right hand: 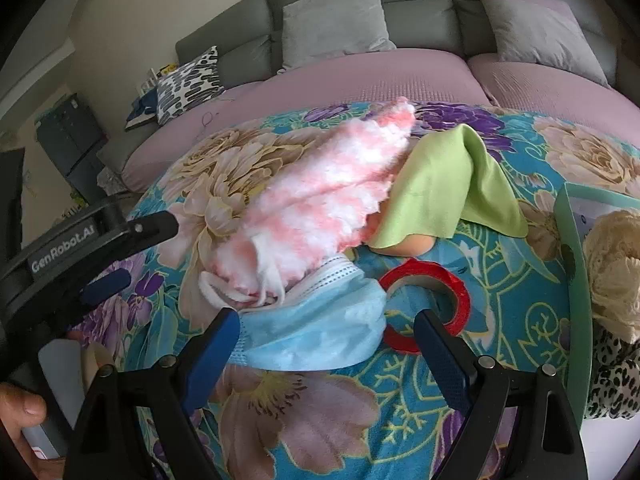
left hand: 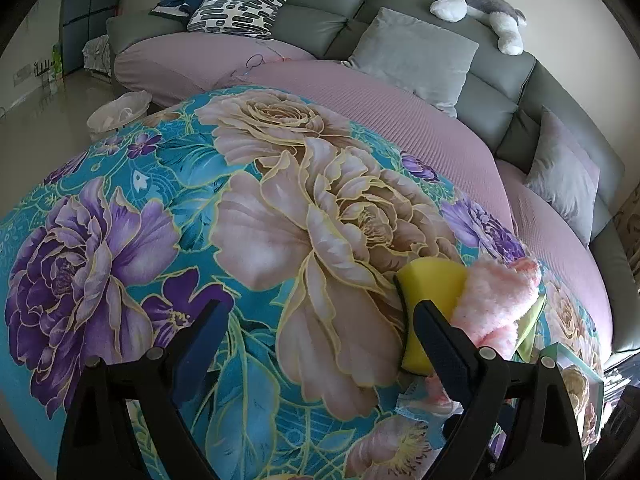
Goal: Organize soft objects
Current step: 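Grasp the blue face mask with the right tool while the left tool grasps the pink fluffy towel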
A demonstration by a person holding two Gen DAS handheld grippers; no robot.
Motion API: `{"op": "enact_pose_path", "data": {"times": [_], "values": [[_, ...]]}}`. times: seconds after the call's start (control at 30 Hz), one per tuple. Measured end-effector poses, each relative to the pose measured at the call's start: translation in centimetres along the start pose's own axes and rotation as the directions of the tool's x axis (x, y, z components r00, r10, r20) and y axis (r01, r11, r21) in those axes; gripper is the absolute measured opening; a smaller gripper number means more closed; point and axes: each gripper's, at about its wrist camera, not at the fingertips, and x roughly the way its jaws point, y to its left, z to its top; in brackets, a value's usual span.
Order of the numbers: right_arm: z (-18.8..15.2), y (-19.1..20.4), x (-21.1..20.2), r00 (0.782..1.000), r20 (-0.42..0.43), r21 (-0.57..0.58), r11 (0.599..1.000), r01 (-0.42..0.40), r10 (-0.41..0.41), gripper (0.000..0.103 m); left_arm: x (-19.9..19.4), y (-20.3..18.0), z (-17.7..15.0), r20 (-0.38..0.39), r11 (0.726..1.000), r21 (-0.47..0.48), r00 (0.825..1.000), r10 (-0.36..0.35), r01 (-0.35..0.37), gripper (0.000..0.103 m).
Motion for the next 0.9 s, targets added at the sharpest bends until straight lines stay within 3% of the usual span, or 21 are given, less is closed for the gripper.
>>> {"op": "enact_pose_path", "data": {"times": [0.33, 0.57, 0.9], "values": [[-0.5, 1.7, 0.4, 1.0, -0.025, -0.095, 0.995, -0.008, 0.006, 0.091, 0.1, 0.1, 0.1, -0.008, 1.0, -0.005, 1.0, -0.003, 0.003, 0.094], [-0.5, 1.4, 0.4, 1.0, -0.004, -0.084, 0.996, 0.016, -0.016, 0.089, 0.2, 0.1, 0.1, -0.012, 1.0, -0.002, 1.0, -0.004, 0.004, 0.094], [-0.6, 0.9, 0.1, 1.0, -0.012, -0.082, 0.996, -0.022, 0.021, 0.071, 0.1, -0.5, 0.0, -0.014, 1.0, 0.029, 1.0, 0.002, -0.001, 0.094]]}}
